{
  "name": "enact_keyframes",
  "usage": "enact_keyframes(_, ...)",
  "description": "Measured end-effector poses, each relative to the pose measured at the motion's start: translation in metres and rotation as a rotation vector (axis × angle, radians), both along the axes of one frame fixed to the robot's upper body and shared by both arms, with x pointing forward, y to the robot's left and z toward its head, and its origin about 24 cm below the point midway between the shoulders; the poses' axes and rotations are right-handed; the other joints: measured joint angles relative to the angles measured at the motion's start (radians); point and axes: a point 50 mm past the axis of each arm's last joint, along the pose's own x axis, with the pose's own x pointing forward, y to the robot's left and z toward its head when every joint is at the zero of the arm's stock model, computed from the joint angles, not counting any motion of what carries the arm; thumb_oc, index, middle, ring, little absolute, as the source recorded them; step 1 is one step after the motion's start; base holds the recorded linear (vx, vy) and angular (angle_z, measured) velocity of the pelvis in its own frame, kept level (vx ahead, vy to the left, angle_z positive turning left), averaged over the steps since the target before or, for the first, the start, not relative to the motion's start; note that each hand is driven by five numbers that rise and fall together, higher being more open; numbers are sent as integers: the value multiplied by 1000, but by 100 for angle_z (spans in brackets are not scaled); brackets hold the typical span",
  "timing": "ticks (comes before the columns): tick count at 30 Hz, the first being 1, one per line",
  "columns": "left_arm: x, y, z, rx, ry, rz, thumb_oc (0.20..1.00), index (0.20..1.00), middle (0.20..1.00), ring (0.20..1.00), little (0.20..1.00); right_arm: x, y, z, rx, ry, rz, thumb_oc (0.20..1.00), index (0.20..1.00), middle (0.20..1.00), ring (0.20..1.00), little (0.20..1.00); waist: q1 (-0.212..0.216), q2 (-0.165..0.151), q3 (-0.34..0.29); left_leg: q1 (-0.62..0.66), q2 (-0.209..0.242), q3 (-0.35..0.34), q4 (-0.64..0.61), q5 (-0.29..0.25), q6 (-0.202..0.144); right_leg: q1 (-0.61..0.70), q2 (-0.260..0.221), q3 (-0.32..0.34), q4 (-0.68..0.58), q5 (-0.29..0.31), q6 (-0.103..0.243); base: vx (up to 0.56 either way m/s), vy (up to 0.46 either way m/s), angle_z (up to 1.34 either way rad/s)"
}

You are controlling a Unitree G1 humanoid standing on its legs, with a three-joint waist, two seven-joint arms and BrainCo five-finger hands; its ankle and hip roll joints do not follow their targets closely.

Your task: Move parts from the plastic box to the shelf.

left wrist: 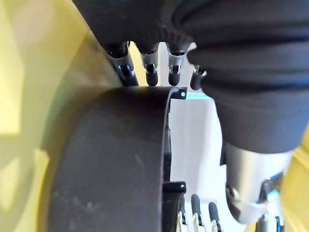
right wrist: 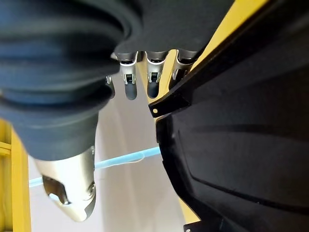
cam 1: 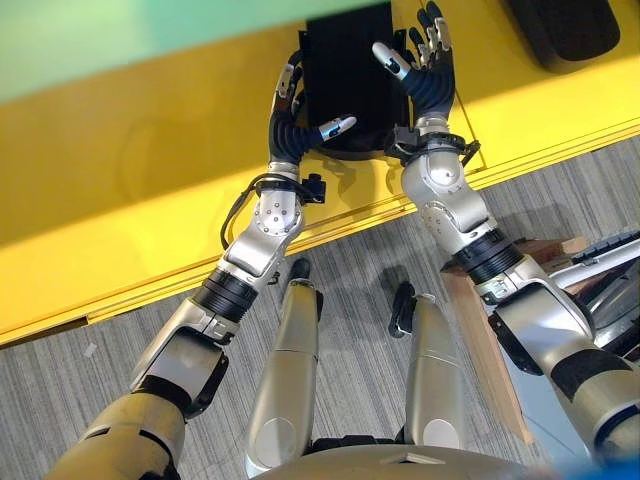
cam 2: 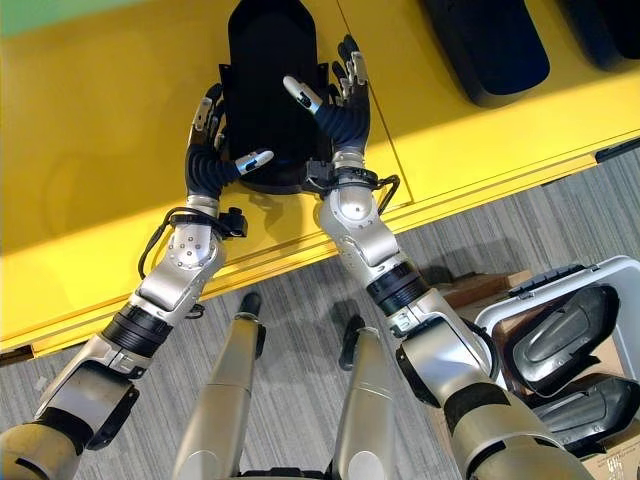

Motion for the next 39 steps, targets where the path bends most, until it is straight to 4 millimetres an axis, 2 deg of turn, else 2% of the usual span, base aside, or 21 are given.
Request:
enact_keyframes(9,-1,2,0,-40,5,-9,1000,1000,1000,1000,1000,12,7,13,-55,23,-16,1000,1000,1000,1000,1000,16,0,0,3,-4,-17,-16,11,-9,0,-2,-15,8,-9,-5,11,-12,5)
enact_keyframes(17,0,2,-1,-72,20,-20,1000,1000,1000,1000,1000,19,9,15,-68,67,-18,1000,1000,1000,1000,1000,26,0,0,6,-1,-26,-18,14,-14,4,-2,-23,14,-12,-11,0,-3,1)
enact_keyframes(19,0,2,-2,-83,27,-27,1000,1000,1000,1000,1000,26,11,16,-86,99,-37,1000,1000,1000,1000,1000,31,0,0,9,1,-25,-17,15,-14,4,-2,-23,18,-12,-11,-3,-4,-2)
enact_keyframes(21,0,3,-2,-90,31,-24,1000,1000,1000,1000,1000,27,14,22,-98,93,-33,1000,1000,1000,1000,1000,38,0,0,9,2,-28,-18,15,-14,4,0,-23,19,-13,-12,0,0,0)
enact_keyframes(29,0,5,0,-92,23,-7,1000,1000,1000,1000,1000,26,17,22,-107,93,-25,1000,1000,1000,1000,1000,42,-1,1,10,1,-28,-20,15,-14,2,-1,-23,21,-15,-15,0,0,0)
enact_keyframes(33,1,5,2,-96,16,0,1000,1000,1000,1000,1000,27,19,23,-118,95,-21,1000,1000,1000,1000,1000,42,-1,1,8,2,-28,-25,17,-17,-2,-1,-23,22,-16,-16,0,0,0)
enact_keyframes(35,7,4,7,-97,13,15,1000,1000,1000,1000,1000,32,22,33,-144,101,-44,1000,1000,1000,1000,1000,43,-1,1,8,2,-30,-27,19,-20,-3,-1,-25,23,-16,-16,0,0,0)
enact_keyframes(39,15,2,15,-77,4,36,1000,1000,1000,1000,1000,34,22,38,-170,104,-64,1000,1000,1000,1000,1000,43,-1,1,6,1,-31,-29,21,-23,-3,-2,-27,22,-17,-16,0,0,0)
